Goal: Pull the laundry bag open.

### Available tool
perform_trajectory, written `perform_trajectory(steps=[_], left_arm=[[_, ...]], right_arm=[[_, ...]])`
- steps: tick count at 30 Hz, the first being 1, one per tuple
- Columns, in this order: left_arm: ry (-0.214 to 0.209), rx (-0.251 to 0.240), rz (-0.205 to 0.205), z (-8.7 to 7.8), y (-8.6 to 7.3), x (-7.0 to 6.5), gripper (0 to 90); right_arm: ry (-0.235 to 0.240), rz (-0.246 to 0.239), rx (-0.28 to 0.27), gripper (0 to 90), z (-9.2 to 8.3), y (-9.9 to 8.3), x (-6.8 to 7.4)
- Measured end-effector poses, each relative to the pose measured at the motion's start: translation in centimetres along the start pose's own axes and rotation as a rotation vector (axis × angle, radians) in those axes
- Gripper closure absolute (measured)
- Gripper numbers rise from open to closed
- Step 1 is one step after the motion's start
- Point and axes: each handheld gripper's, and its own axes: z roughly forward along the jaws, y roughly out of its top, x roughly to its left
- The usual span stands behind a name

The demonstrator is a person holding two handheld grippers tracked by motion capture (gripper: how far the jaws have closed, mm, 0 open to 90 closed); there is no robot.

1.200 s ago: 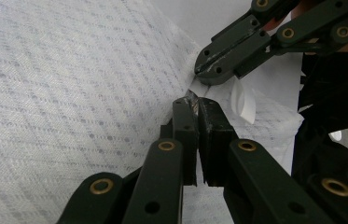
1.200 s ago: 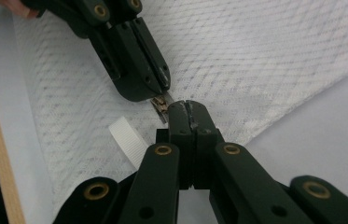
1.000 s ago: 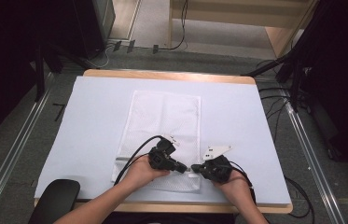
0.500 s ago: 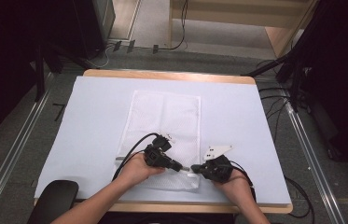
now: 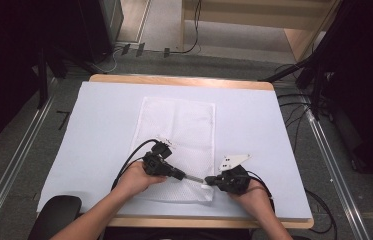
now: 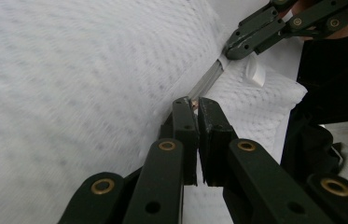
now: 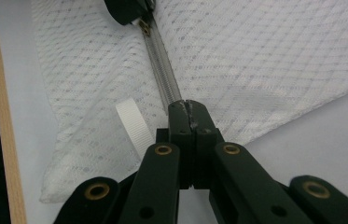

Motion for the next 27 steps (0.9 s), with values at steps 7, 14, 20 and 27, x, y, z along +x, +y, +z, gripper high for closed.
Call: perform_trajectory(steps=[7, 14, 20, 27], left_arm=[[0.023, -0.009, -0.013, -2.1, -0.8, 0.3, 88.1], [0.043, -0.009, -0.034, -3.6, -1.7, 1.2, 88.0], [0.063, -0.014, -0.048, -4.8, -2.5, 1.7, 88.0], [0.077, -0.029, -0.076, -6.4, -3.7, 2.5, 88.0]], right_arm=[[0.013, 0.027, 0.01, 90.0, 0.0, 0.1, -0.2], [0.016, 0.033, 0.016, 90.0, 0.0, 0.2, -0.2], [0.027, 0.028, 0.007, 90.0, 0.0, 0.1, -0.4], [0.034, 0.033, 0.008, 90.0, 0.1, 0.1, -0.5]])
